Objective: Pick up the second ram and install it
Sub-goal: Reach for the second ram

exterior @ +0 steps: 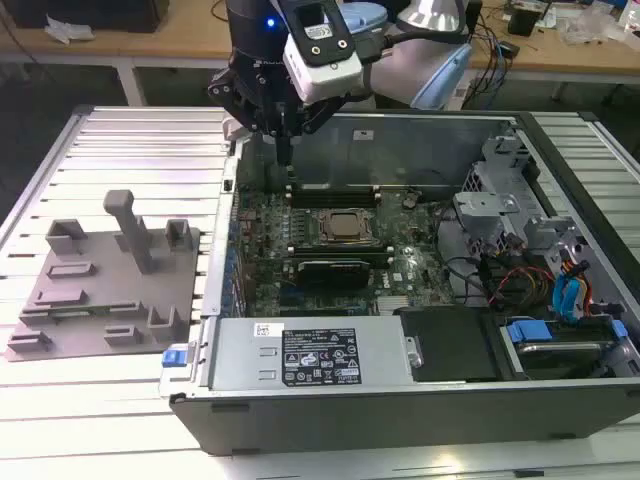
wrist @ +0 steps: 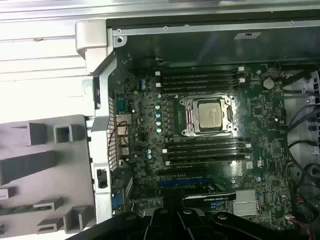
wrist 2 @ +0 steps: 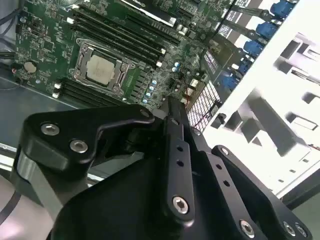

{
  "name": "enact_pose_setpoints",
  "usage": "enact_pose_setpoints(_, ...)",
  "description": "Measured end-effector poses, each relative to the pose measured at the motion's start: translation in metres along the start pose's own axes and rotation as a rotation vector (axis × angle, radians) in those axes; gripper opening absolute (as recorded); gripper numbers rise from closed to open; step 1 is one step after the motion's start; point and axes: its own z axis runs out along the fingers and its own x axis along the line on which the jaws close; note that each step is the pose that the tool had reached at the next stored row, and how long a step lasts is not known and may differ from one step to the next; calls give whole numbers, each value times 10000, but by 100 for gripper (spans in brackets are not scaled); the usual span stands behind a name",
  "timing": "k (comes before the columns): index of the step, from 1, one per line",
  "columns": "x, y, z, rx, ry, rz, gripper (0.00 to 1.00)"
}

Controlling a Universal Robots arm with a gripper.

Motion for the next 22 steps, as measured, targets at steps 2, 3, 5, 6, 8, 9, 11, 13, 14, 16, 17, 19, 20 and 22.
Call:
enact_pose_setpoints(2, 121, -9, -4, 0, 0, 1, 8)
enact_pose_setpoints(3, 267, -20, -7, -1, -2, 1, 8)
enact_pose_setpoints(5, 441, -31, -10, 0, -2, 0, 8)
enact_pose_setpoints(6, 478, -33, -11, 0, -2, -1, 8)
enact_pose_setpoints(8, 653, -46, -12, 0, -2, 0, 8)
enact_pose_setpoints(9, 722, -51, -12, 0, -2, 0, 8)
enact_pose_setpoints(11, 800, -57, -7, 1, -1, 1, 8)
enact_pose_setpoints(13, 871, -63, -2, -1, -2, -2, 8)
enact_pose_setpoints(14, 928, -67, 1, 0, -2, 1, 8)
enact_pose_setpoints(16, 1012, -74, 7, 0, -2, -1, 8)
enact_pose_setpoints(17, 1132, -83, 13, -1, -3, 1, 8)
enact_pose_setpoints(19, 1271, -94, 21, 0, -2, -2, 8)
enact_pose_setpoints(20, 1326, -98, 25, 0, -3, 1, 8)
enact_pose_setpoints(22, 1419, -106, 41, -1, -2, 0, 8)
